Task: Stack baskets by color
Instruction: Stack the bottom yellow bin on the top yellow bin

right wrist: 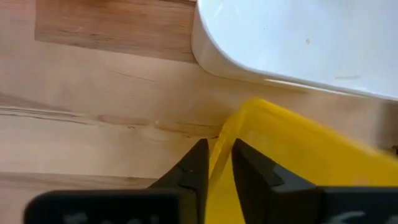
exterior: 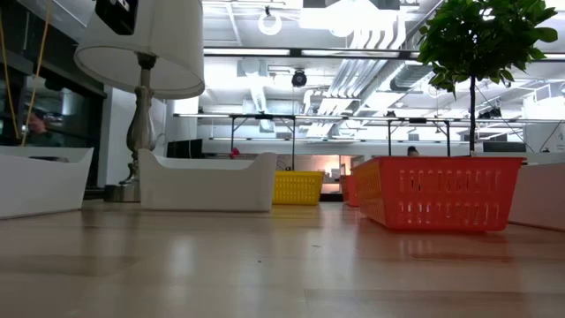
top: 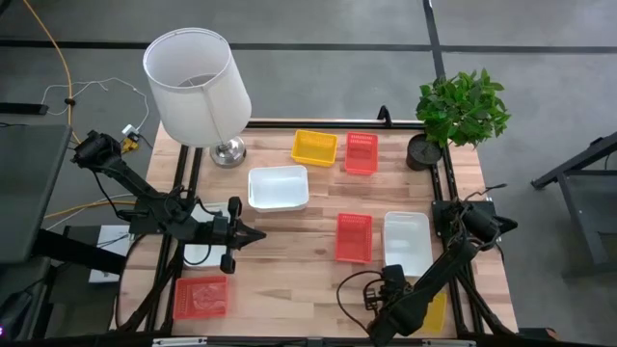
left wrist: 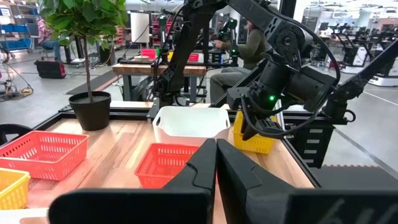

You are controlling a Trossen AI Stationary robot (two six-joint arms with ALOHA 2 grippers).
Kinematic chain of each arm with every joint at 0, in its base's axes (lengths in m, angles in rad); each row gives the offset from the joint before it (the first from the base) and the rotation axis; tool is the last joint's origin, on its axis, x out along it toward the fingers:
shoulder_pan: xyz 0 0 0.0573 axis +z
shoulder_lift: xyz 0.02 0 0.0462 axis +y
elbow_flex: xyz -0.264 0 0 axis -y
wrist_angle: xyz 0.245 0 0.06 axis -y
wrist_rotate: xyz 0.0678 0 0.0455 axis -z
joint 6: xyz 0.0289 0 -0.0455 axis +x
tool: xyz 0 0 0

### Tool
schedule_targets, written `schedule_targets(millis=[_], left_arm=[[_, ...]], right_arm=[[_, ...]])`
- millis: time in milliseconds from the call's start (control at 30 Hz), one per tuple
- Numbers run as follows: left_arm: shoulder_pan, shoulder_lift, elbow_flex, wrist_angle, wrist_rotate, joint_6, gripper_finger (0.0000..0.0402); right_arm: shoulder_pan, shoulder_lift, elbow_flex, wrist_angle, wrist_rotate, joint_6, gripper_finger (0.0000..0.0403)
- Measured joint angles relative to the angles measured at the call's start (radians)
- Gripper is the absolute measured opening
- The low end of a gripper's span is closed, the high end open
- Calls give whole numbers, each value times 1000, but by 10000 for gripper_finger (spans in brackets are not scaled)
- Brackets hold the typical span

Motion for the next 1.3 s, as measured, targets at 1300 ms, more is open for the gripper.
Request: schedule_targets(millis=[1300], left_arm=[[1, 0, 0, 0, 0, 1, 0]], right_arm=[[-57, -127, 3, 565, -52, -507, 0]])
